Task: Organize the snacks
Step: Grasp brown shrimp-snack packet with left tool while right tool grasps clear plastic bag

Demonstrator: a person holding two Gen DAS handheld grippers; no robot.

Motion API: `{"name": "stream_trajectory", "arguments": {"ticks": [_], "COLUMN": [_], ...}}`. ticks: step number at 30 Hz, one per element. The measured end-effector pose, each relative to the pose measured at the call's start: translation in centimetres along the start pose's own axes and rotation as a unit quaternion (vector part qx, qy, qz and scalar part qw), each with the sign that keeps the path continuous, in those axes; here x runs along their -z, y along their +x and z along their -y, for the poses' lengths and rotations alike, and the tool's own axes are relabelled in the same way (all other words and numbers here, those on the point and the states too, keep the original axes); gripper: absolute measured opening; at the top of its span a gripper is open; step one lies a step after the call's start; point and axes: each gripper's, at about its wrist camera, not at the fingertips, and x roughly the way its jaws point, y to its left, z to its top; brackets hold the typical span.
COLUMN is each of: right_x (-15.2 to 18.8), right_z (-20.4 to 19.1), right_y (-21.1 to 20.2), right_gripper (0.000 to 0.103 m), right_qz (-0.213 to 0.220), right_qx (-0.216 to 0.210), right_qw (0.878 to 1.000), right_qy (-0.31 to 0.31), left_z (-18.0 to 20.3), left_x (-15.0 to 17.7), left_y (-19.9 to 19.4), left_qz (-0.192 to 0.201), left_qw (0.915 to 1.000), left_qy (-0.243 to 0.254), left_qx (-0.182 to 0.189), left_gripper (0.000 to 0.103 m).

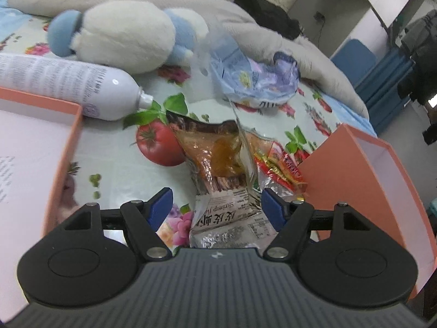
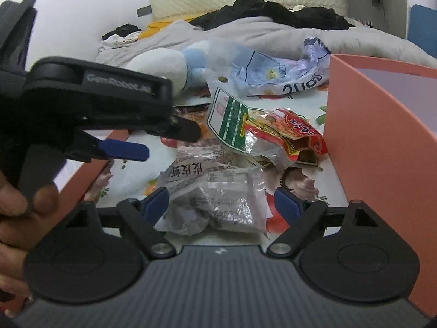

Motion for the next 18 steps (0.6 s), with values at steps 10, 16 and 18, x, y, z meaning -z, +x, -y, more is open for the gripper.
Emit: {"name": "stream_trajectory", "arguments": {"ticks": [10, 16, 18], "right_x": [0.5, 0.1, 0.0], "right_z": [0.2, -0.1, -0.2], "right_y": [1.9, 1.4, 1.1], "right_gripper": [0.092, 0.08, 0.078], "right_qz": [-0.022, -0.02, -0.017], "right_qx": [-0.024, -0.026, -0.023], "right_qw": [0.999, 0.999, 0.999], "right_qy": [0.008, 0.022, 0.017], "left_z": [-0.8, -0.5, -0.5], "left_x": [0.2, 0.2, 0.1], "left_y": [3.6, 3.5, 3.4], "left_qz": [-0.021, -0.028, -0.029], "left_qw": [0.9993, 0.999, 0.999], "left_qy": [-0.003, 0.005, 0.004], "left_qx": [0.032, 0.034, 0.033], "left_gripper": [0.053, 0.039, 0.038]}}
